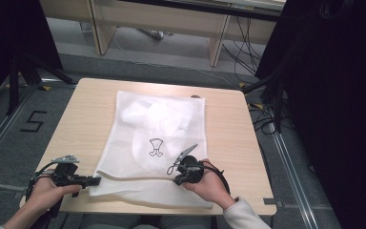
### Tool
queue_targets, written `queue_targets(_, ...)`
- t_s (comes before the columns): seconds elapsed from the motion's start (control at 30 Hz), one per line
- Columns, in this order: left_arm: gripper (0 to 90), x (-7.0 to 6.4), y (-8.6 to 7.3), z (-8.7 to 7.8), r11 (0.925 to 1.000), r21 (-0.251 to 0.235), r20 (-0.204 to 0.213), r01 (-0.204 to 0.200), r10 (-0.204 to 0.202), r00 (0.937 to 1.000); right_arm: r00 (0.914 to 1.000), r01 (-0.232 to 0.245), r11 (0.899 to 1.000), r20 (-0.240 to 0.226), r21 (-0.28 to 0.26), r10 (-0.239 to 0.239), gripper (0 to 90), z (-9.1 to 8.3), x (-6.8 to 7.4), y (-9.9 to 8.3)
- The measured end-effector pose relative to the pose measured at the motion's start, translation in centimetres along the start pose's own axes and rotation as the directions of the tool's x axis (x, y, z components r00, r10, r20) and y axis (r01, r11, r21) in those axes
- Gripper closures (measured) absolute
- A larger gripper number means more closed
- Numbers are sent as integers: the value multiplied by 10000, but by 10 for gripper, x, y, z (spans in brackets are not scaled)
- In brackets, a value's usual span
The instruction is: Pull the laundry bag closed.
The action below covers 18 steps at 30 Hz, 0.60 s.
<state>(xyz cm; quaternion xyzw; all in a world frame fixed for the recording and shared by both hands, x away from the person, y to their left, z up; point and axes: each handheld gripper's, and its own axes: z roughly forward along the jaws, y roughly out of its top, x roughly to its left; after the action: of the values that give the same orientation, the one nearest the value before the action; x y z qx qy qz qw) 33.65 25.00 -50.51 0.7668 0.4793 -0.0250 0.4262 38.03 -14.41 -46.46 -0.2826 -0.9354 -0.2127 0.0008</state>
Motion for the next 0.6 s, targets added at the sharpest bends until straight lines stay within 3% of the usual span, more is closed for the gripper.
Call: queue_targets(0.6,856,0,0,0,9999,-89,-22,76,-76,10000,10000,-1,10000,82,-20,1,824,-4,-6,-9)
